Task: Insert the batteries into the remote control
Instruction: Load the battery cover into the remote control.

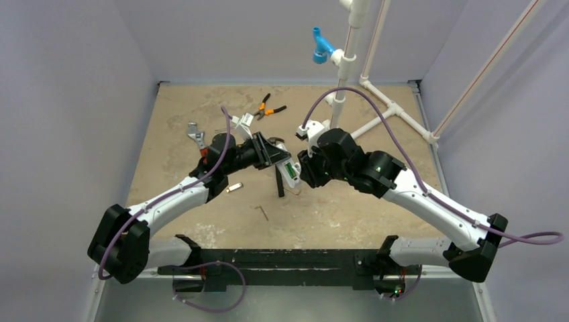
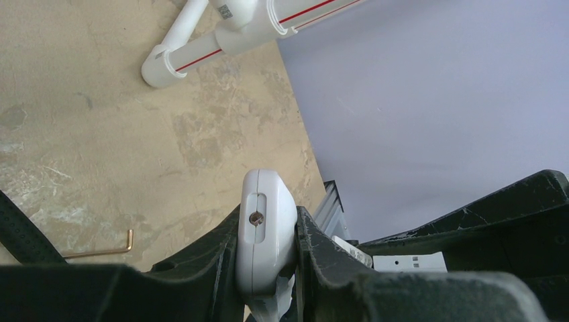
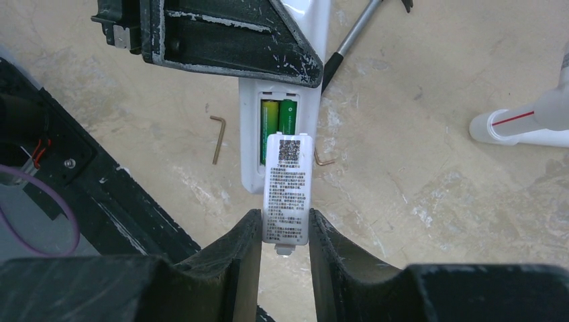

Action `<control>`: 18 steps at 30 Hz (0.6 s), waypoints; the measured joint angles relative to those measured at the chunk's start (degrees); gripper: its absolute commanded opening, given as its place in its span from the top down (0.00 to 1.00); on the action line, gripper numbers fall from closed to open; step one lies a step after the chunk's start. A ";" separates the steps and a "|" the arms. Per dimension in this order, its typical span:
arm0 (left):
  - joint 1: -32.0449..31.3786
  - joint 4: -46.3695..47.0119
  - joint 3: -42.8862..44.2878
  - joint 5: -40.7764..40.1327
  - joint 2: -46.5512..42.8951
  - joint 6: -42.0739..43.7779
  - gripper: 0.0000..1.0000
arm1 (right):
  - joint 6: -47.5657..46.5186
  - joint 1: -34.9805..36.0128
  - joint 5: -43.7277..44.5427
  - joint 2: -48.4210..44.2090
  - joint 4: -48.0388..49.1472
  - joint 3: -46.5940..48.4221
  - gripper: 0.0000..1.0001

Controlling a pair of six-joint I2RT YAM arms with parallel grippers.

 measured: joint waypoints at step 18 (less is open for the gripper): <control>-0.98 1.14 -0.02 -0.39 0.02 -1.44 1.00 | 0.90 -1.75 -1.70 0.70 3.13 -0.02 0.74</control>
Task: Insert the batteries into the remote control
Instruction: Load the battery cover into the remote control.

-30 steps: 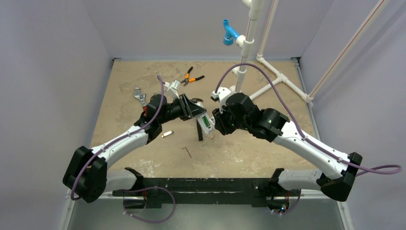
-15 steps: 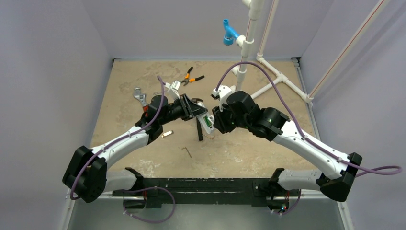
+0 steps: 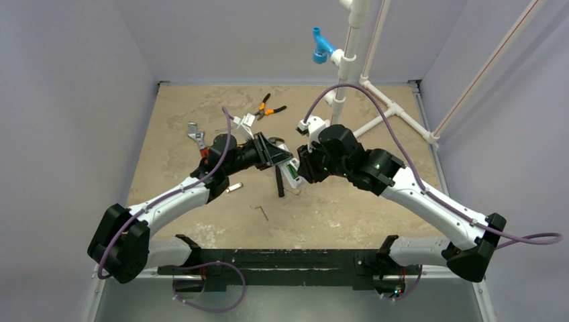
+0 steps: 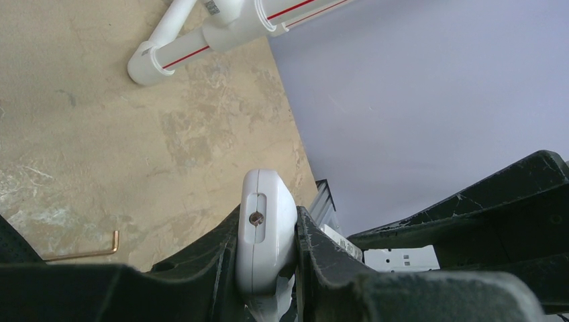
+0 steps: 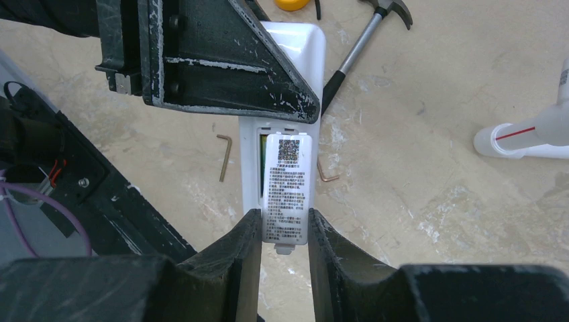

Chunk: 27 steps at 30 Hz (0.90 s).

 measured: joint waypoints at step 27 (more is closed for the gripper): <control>-0.46 1.46 0.02 -0.26 1.11 -1.14 1.00 | 0.74 -1.90 -4.09 1.01 1.88 -1.11 0.74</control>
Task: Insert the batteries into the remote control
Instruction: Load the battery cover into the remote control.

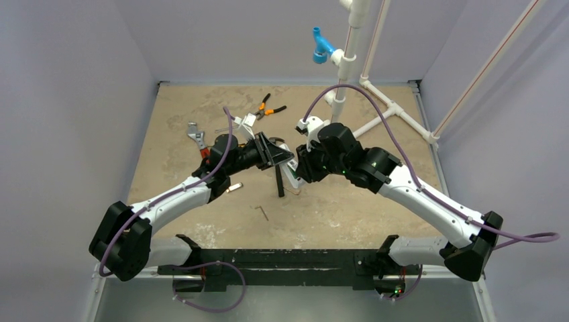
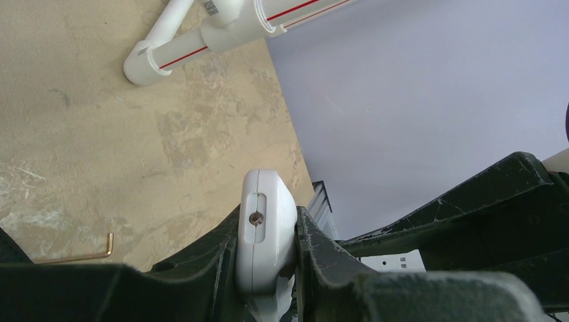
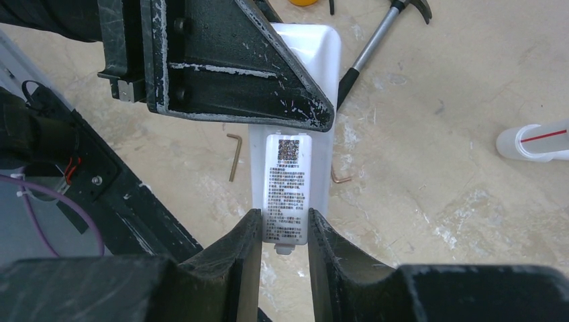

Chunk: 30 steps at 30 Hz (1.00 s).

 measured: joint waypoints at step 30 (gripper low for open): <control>0.00 -0.26 0.00 -0.20 0.00 0.04 1.00 | 0.66 -0.59 -0.37 1.92 1.44 -1.33 0.75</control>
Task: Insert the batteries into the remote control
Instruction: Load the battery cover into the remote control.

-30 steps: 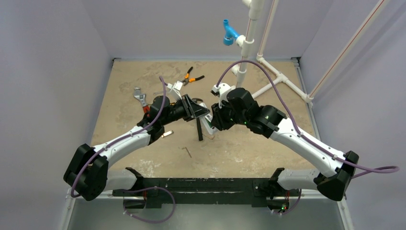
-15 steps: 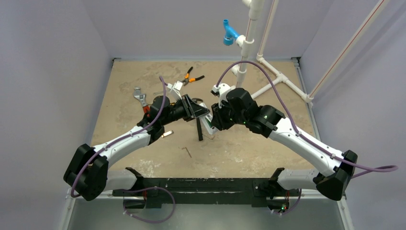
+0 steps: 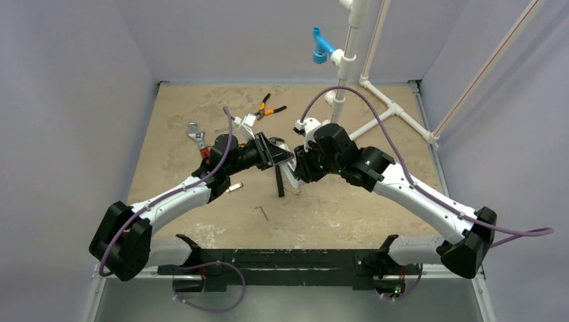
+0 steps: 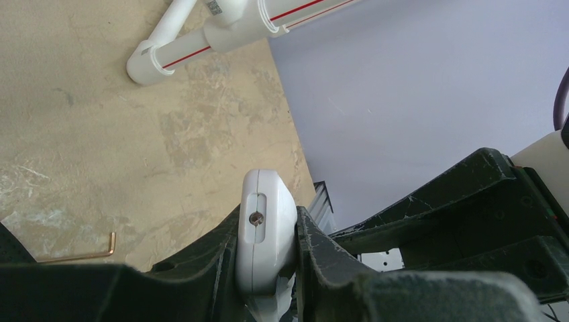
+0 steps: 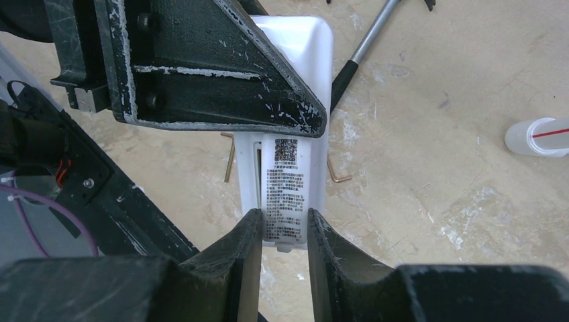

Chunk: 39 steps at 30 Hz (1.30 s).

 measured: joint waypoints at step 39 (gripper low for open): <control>0.00 -0.04 0.13 0.00 0.50 -0.02 1.00 | 0.07 -0.04 -1.03 -0.02 -0.85 -1.36 0.74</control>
